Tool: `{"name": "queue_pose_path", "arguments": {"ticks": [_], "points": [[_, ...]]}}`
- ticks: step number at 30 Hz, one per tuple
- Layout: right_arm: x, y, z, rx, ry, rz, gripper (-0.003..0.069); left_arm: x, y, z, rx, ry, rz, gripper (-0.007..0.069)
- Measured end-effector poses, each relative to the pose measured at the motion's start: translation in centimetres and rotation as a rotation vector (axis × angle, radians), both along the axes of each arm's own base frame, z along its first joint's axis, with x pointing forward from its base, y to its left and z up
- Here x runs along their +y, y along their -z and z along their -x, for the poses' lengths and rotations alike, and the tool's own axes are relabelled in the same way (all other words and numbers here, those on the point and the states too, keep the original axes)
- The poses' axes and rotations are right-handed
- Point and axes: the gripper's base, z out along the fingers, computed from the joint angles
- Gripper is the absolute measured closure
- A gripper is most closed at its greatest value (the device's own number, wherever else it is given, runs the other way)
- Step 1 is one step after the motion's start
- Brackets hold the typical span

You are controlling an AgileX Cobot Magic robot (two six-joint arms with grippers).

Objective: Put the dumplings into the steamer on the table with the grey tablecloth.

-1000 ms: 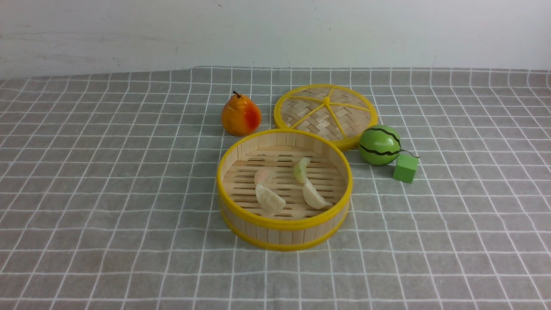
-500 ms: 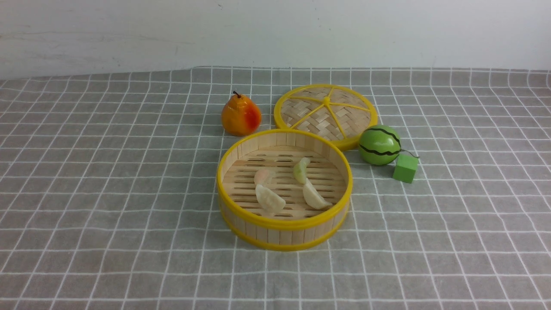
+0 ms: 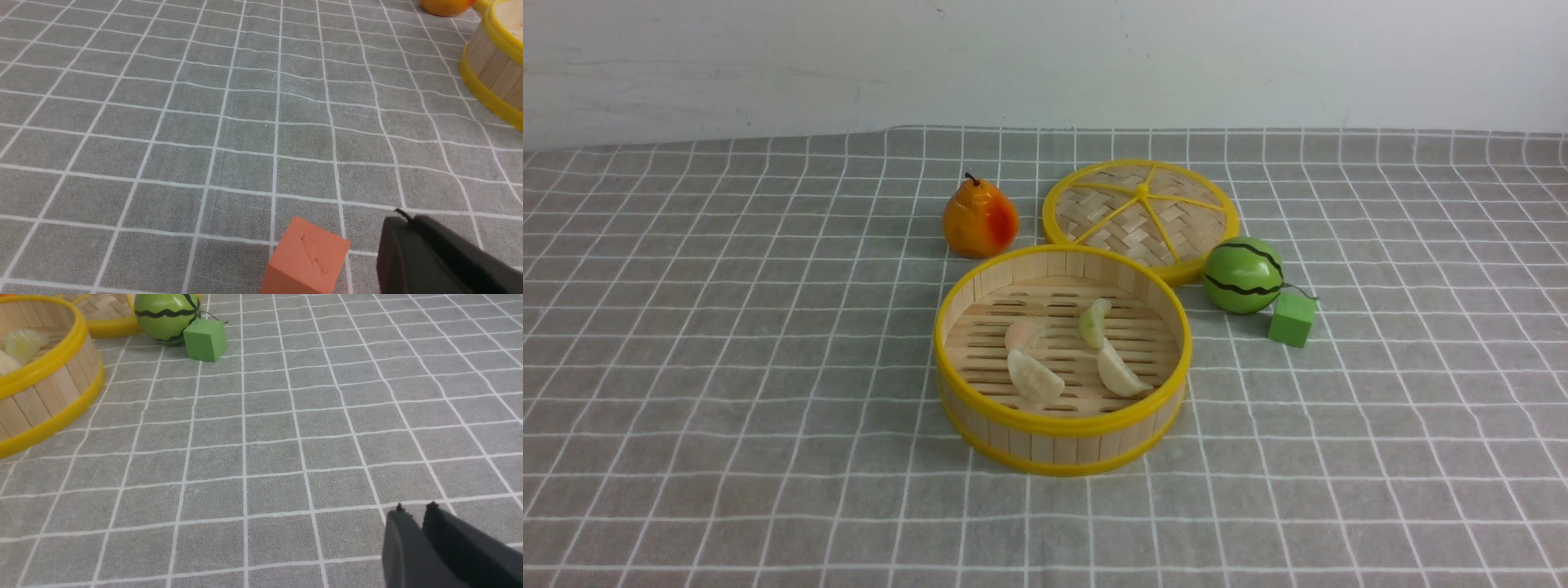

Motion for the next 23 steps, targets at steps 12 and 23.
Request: {"name": "queue_pose_path", "arguments": {"ticks": [12,23], "points": [[0.00,0.00,0.00,0.000,0.000,0.000,0.0570,0.00,0.00,0.00,0.000,0.000,0.000,0.0620],[0.00,0.00,0.00,0.000,0.000,0.000,0.0564,0.00,0.00,0.00,0.000,0.000,0.000,0.0608]]}}
